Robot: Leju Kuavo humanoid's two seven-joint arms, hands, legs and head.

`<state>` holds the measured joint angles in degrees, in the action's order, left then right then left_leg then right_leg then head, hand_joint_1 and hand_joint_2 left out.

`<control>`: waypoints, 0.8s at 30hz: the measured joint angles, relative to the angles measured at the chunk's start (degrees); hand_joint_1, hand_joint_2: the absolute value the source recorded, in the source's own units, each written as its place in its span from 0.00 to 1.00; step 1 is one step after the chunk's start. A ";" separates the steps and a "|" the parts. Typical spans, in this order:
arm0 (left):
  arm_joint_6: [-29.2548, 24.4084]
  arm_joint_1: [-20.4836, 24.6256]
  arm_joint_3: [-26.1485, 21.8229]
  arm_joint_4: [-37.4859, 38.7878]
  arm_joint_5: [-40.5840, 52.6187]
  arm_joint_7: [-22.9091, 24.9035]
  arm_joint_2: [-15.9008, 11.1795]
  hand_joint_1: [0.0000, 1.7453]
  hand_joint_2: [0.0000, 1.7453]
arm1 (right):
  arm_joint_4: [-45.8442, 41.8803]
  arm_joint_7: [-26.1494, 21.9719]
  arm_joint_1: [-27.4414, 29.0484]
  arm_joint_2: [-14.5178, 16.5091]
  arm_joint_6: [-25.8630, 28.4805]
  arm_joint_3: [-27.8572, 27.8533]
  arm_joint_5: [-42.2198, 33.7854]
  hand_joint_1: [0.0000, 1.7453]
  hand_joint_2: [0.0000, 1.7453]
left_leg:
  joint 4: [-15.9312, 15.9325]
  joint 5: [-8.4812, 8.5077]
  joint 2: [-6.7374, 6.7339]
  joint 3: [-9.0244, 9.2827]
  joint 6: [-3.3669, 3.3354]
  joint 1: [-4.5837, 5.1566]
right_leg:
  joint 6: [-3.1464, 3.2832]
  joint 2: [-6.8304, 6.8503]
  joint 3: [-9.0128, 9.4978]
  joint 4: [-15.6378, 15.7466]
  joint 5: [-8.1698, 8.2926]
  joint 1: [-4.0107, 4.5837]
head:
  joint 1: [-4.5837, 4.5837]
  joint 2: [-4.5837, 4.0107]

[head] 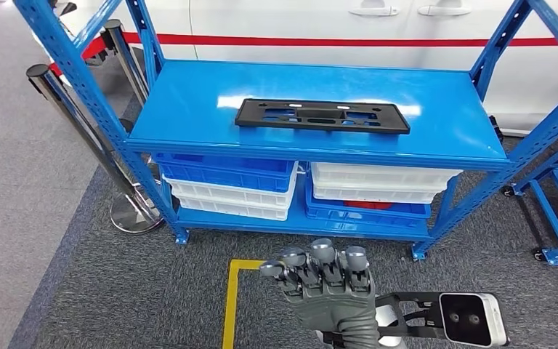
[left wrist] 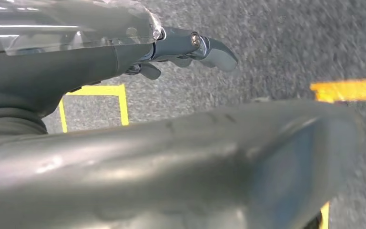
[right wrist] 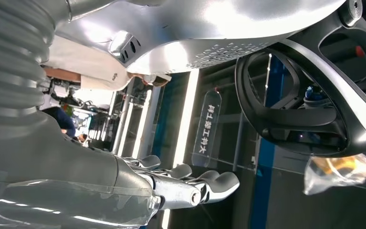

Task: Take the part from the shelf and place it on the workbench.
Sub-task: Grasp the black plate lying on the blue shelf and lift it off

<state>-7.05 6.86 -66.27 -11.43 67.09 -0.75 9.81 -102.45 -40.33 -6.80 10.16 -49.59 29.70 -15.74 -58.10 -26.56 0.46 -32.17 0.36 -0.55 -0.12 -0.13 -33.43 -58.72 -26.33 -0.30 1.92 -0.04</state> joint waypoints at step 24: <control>-0.90 -0.39 0.64 0.00 1.60 0.53 -0.06 0.00 0.00 | -0.71 0.02 0.89 0.15 0.42 0.24 0.02 0.00 0.00 | 1.18 -6.55 0.37 8.55 -2.21 0.20 | -1.52 0.12 -11.79 -13.96 -6.16 -0.32 | -0.41 0.00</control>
<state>-7.95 6.47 -65.63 -11.43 68.70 -0.21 9.75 -103.16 -40.30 -5.92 10.32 -49.17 29.94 -15.72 -56.91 -33.11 0.83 -23.61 -1.85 -0.35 -1.64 -0.01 -45.22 -72.68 -32.49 -0.62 1.51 -0.04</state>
